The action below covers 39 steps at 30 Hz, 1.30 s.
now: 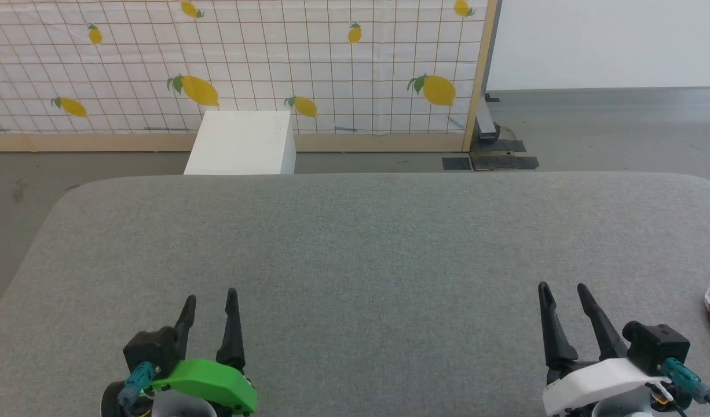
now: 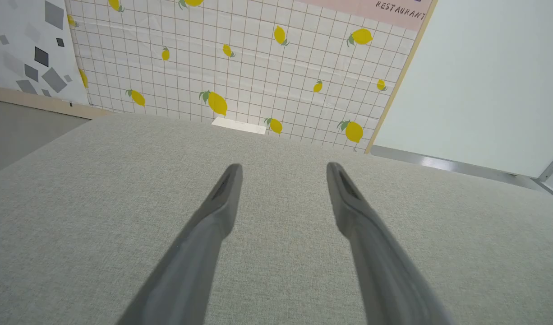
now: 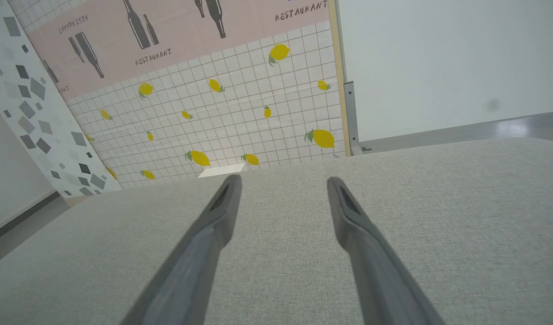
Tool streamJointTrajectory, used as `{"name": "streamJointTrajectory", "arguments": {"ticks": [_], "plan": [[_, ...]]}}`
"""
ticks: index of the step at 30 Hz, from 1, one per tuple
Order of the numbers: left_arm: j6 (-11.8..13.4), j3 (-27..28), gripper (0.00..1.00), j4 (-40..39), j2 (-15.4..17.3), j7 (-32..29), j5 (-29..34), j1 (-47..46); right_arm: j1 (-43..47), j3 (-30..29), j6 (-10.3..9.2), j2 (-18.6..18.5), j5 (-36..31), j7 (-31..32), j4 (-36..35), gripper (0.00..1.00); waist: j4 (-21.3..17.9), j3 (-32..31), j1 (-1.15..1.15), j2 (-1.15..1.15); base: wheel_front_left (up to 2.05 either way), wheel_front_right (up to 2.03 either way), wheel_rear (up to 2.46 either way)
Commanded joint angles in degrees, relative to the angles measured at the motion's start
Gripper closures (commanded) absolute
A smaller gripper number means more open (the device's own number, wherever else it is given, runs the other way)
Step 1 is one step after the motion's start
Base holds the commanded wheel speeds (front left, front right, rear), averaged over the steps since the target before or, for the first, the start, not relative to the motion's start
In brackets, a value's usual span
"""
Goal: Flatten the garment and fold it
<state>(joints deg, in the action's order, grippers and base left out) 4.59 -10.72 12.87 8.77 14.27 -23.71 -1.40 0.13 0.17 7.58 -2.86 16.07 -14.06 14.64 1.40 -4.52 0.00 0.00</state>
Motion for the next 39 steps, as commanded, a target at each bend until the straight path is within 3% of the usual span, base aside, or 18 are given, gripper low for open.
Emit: {"name": "streamJointTrajectory", "arguments": {"ticks": [1,17,18,39], "plan": [[0.0,0.1,0.0,0.2,-0.3,0.3,-0.1,0.5,0.4,0.2,-0.09,0.0,-0.4,0.3,-0.3,0.0,0.0,0.0,0.0,0.0,0.0,0.0,0.0],[0.7,-0.4,0.0,0.5,-0.3,0.6,0.7,0.3,0.5,0.6,-0.09,0.0,-2.6,1.3,-2.5,0.0,0.2,0.2,0.0,0.0,0.0,0.0,0.0],[0.6,-0.4,1.0,0.3,-0.1,0.2,0.5,0.0,0.0,0.6,0.0,0.0,-2.4,1.2,-2.2,1.0,0.2,0.2,0.0,0.0,0.0,0.0,0.0],[0.0,0.9,1.0,-1.3,-0.8,-1.7,3.3,0.2,0.0,0.5,-0.01,0.0,-4.1,2.8,-3.7,1.0,0.0,0.8,0.0,0.0,0.0,0.0,0.0]]}}
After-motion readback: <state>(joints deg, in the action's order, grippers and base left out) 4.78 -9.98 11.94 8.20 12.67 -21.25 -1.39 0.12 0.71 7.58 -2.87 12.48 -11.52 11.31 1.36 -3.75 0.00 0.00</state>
